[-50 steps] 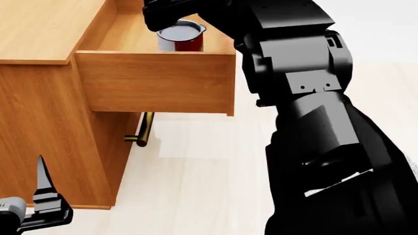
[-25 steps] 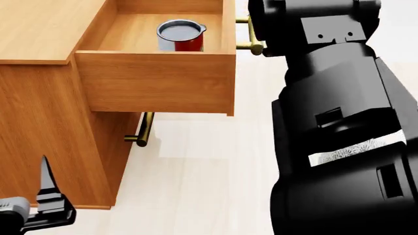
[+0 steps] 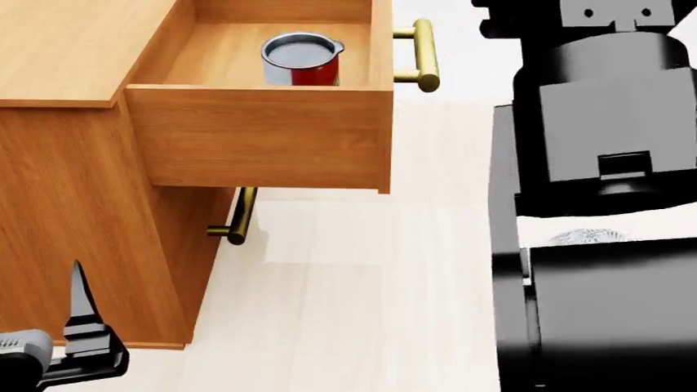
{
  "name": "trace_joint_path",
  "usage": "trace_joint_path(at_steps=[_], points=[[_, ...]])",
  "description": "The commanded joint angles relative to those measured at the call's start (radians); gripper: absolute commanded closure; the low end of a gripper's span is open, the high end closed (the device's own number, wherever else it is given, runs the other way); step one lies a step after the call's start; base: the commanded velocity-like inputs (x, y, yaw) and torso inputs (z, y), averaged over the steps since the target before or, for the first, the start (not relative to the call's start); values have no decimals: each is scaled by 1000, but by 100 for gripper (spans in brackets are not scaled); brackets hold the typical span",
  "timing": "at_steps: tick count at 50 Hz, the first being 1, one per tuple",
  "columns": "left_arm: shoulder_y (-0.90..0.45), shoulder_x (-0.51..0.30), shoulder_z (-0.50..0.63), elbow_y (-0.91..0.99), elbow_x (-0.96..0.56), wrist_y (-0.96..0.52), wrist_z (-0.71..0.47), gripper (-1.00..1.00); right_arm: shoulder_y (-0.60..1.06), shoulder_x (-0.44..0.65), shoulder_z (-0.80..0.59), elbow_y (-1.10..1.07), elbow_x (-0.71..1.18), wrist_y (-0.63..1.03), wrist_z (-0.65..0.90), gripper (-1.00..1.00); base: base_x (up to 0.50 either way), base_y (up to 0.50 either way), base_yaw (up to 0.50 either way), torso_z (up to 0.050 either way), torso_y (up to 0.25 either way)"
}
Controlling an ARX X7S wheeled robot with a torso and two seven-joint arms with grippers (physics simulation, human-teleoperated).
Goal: Put the ketchup in the top drawer of the cabinet.
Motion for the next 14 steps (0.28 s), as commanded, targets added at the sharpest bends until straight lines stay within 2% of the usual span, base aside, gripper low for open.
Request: trace_joint_path(at_steps=[1,4,14], points=[[0,-6,-2,5,-6,1,1,-100,-216,94,91,-557,-78,323,44,-100,0,0,0,0,0],[1,-6,-1,2,-4,4,1,-100,-285,126,96,-717,-61,403,53,-100,0,0,0,0,0],[3,-10,-3,1,-8,8,3,-100,-432,213,180,-1051,6,607,107,-100,0,0,0,0,0]])
